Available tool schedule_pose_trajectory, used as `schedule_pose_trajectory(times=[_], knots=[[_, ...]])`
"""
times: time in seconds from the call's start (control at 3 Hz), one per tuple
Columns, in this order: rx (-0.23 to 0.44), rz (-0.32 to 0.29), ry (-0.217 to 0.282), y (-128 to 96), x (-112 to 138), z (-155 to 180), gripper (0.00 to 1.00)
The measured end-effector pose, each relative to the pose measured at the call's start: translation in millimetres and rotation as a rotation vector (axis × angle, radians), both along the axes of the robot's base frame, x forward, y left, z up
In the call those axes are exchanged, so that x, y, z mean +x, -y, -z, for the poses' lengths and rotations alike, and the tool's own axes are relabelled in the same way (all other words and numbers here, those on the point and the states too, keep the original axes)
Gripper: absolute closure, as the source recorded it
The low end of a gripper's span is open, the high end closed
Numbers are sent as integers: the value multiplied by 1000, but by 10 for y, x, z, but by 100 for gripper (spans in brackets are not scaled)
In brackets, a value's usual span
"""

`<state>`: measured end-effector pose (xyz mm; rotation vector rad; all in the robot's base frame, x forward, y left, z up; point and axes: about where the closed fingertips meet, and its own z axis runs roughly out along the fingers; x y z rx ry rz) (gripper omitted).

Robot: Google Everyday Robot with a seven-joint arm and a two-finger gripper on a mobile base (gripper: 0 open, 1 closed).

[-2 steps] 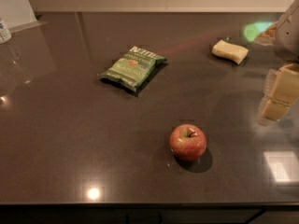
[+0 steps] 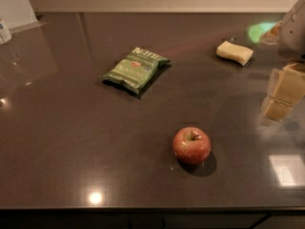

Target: Pick sponge

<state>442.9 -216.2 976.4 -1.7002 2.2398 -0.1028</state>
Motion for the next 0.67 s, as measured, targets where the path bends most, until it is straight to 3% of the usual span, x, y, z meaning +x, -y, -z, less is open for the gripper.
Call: schedule_pose_trajectory(times=[0.33, 0.67], knots=[[48, 89, 30, 107, 207, 83, 0], [140, 188, 83, 271, 509, 160, 0]])
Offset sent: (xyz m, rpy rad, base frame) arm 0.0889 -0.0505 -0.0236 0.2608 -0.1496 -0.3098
